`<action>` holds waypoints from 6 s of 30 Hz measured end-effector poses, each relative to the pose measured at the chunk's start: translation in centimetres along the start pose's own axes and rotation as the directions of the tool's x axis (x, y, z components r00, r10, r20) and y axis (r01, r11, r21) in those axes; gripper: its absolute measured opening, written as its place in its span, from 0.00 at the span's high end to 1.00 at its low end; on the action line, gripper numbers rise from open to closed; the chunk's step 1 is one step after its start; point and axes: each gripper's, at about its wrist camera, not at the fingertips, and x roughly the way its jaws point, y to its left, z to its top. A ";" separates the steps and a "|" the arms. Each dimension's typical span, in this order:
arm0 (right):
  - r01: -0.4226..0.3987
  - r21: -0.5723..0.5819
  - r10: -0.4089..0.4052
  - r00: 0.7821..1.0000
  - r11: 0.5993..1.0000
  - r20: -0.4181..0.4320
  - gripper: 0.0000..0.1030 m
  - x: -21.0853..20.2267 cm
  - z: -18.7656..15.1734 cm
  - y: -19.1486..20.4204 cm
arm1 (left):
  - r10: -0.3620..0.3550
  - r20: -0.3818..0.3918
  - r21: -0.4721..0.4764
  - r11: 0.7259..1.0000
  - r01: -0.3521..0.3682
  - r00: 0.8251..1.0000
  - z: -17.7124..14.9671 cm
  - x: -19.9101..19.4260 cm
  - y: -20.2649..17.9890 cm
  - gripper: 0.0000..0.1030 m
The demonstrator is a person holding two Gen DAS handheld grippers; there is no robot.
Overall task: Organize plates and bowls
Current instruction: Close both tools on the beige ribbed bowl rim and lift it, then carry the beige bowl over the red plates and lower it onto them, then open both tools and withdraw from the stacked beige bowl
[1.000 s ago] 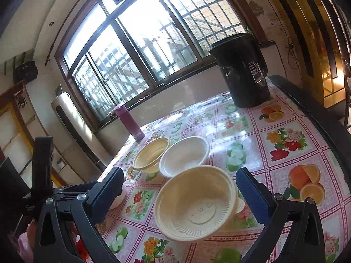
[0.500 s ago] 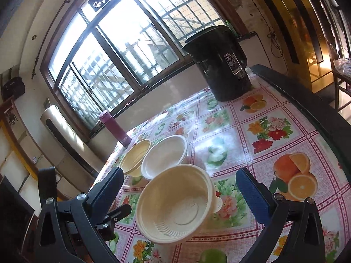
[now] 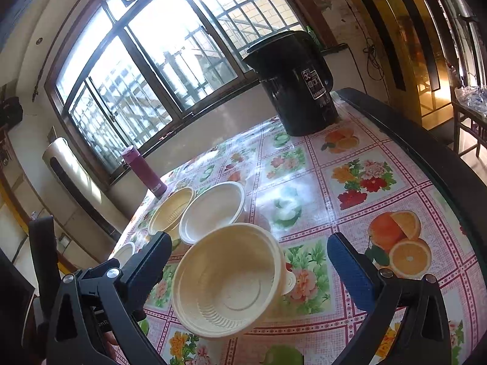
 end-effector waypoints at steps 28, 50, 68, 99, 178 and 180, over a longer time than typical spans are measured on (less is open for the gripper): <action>0.026 0.015 -0.025 0.999 1.000 -0.045 0.00 1.2 -0.4 -0.5 | -0.002 -0.010 -0.001 1.000 0.002 1.000 0.0 0.6 -0.1 0.00; 0.036 0.043 -0.031 0.992 0.998 -0.124 0.00 3.1 -0.8 -1.1 | -0.048 -0.080 -0.022 0.999 0.047 0.996 -0.1 2.5 0.1 0.00; 0.007 0.085 0.010 0.981 0.996 -0.194 0.24 4.7 -1.6 -1.7 | -0.181 -0.197 -0.097 0.982 0.165 0.964 -1.0 5.5 0.1 0.00; 0.094 0.077 -0.069 0.960 0.993 -0.273 0.80 6.0 -2.8 -1.9 | -0.345 -0.207 -0.142 0.936 0.321 0.915 -1.7 5.4 0.0 0.86; -0.152 -0.320 0.107 0.982 0.935 -0.153 0.00 4.5 -10.0 20.2 | -0.087 0.037 -0.275 0.957 0.094 0.996 -11.5 -12.1 20.4 0.00; -0.125 -0.293 0.088 0.987 0.948 -0.137 0.00 4.6 -8.7 18.1 | -0.092 0.028 -0.230 0.968 0.096 0.995 -10.3 -11.3 18.3 0.00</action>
